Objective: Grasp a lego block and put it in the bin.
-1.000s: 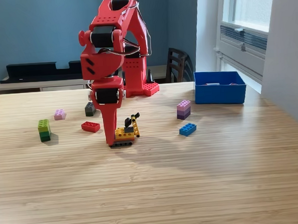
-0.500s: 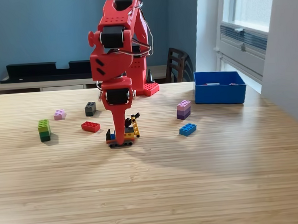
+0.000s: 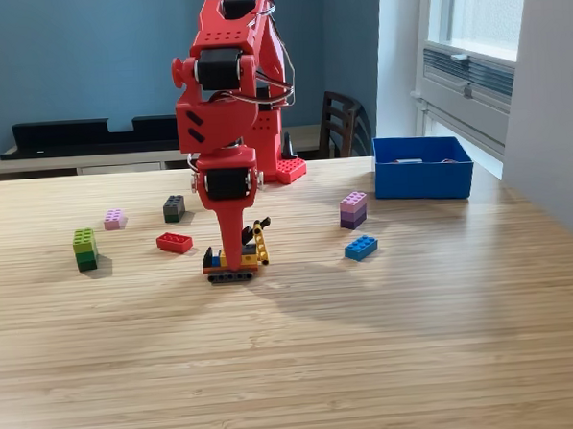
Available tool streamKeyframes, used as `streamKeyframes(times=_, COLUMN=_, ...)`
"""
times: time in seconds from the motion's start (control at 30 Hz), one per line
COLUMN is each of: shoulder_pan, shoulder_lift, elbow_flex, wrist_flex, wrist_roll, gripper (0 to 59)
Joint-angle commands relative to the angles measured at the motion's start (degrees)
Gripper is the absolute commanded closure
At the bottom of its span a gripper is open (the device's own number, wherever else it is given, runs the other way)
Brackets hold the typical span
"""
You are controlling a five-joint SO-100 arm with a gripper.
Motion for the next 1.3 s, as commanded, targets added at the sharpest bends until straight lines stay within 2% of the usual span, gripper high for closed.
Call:
streamKeyframes(times=0.03, shoulder_pan=-0.4, shoulder_lift=1.3, elbow_flex=-7.4, wrist_flex=3.3, wrist_roll=1.8, gripper=58.6)
streamKeyframes(times=0.47, shoulder_pan=-6.6, shoulder_lift=2.5, elbow_flex=-12.8, wrist_flex=16.3, wrist_roll=7.3, gripper=58.6)
streamKeyframes(times=0.7, shoulder_pan=-15.0, shoulder_lift=2.8, elbow_flex=-20.0, wrist_flex=27.0, wrist_roll=12.6, gripper=58.6)
streamKeyframes(times=1.1, shoulder_pan=-42.5, shoulder_lift=19.5, elbow_flex=-16.4, wrist_flex=30.1, wrist_roll=18.5, gripper=58.6)
streamKeyframes(times=1.3, shoulder_pan=-55.8, shoulder_lift=22.3, elbow_flex=-16.4, wrist_flex=32.0, wrist_roll=20.2, gripper=58.6)
